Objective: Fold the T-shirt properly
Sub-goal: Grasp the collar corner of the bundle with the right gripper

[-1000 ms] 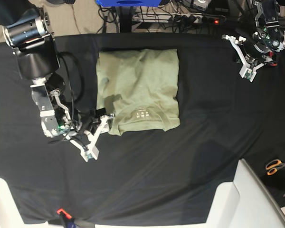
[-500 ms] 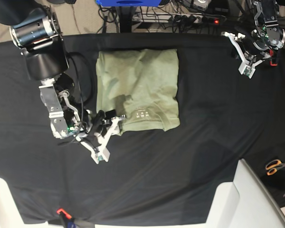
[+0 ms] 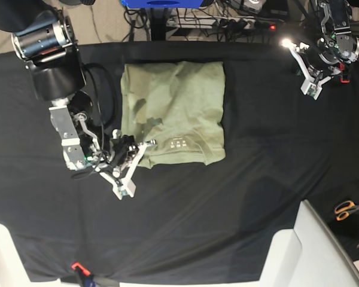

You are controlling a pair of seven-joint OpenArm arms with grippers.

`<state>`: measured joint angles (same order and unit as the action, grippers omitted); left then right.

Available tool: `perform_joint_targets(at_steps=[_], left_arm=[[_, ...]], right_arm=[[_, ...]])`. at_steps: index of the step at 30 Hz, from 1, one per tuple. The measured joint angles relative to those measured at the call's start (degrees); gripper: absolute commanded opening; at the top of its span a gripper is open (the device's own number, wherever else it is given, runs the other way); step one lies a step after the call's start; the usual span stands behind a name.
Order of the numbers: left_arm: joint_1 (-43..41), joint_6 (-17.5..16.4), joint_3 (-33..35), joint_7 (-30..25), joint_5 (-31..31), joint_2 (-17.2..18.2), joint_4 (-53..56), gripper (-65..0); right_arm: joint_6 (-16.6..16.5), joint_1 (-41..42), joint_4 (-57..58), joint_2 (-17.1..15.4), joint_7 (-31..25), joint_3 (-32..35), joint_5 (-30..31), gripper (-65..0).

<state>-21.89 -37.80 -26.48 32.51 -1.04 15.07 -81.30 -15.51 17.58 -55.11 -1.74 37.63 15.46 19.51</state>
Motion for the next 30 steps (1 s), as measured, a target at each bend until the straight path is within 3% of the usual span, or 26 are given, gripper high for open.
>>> perform_joint_targets(at_steps=[13, 16, 19, 21, 24, 25, 27, 30], left_arm=[[-0.04, 0.0, -0.11, 0.0, 0.0, 0.0, 0.0, -65.0], [-0.02, 0.0, -0.11, 0.02, -0.02, 0.0, 0.0, -65.0], [-0.02, 0.0, -0.11, 0.02, -0.02, 0.0, 0.0, -65.0], [0.0, 0.0, -0.07, 0.04, -0.02, 0.02, 0.0, -65.0], [0.13, 0.0, -0.04, 0.07, -0.02, 0.0, 0.0, -65.0], [0.13, 0.0, -0.02, 0.07, -0.04, 0.02, 0.0, -65.0], [0.15, 0.0, 0.07, 0.09, -0.04, 0.02, 0.0, -65.0], [0.17, 0.0, 0.07, 0.11, -0.04, 0.07, 0.02, -65.0]], right_arm=[[0.04, 0.63, -0.04, -0.81, -2.27, 0.02, -0.15, -64.8], [4.17, 0.61, -0.04, -1.62, -2.29, 0.0, -0.24, -64.7], [5.03, 1.03, -0.04, -2.03, -2.12, -0.15, -0.28, -63.6], [4.98, 1.44, -0.04, -1.86, -2.14, -0.15, -0.17, -56.1], [4.28, 1.4, -0.11, -0.7, 1.42, -3.48, 0.24, -32.1], [4.33, 1.27, -0.11, -0.37, 2.4, -4.85, 0.22, -27.2], [4.15, 1.07, -0.09, 0.17, 2.51, -8.02, -0.09, -27.2], [-0.9, 1.31, 0.57, 0.2, 2.29, -10.93, -0.22, -29.0]])
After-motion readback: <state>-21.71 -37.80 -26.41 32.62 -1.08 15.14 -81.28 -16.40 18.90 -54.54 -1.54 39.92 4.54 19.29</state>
